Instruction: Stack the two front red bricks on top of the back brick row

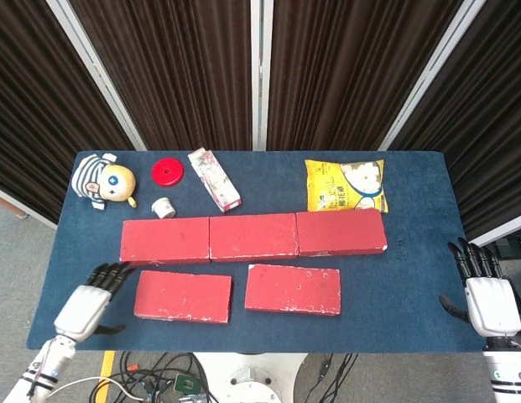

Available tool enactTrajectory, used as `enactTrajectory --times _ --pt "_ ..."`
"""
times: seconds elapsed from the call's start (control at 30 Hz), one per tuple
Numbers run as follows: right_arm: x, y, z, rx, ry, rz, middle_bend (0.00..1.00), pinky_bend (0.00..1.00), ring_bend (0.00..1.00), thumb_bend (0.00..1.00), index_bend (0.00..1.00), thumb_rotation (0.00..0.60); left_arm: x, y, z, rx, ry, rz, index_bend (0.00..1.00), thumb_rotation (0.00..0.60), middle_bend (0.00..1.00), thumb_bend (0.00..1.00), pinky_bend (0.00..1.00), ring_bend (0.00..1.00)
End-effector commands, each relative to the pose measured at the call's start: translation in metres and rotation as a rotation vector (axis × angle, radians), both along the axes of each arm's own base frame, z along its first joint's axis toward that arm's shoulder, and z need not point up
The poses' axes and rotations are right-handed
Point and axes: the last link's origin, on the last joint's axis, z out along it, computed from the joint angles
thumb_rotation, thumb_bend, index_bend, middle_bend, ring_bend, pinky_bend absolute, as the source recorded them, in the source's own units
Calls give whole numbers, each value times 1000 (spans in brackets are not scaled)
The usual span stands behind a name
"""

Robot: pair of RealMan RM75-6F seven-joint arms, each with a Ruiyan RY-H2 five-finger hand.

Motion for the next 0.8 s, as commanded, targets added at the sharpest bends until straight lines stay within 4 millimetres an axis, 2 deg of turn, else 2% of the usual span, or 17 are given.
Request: enactTrajectory --times 0.03,0.17,0.47,0.8 --pt "-1 1 -2 1 -1 0 0 0 0 138 0 600 28 9 -34 -85 -2 -82 34 600 0 0 0 0" --pt "-5 1 -1 6 11 -5 0 0 0 137 0 600 42 12 -50 -109 -12 -95 34 600 0 0 0 0" --pt "-10 -2 5 -9 -3 -10 0 0 0 138 0 600 69 13 -64 -131 11 -72 34 600 0 0 0 0" --pt "-13 -7 9 -13 -9 -12 0 0 0 138 0 600 92 28 -84 -197 54 -11 34 600 0 0 0 0"
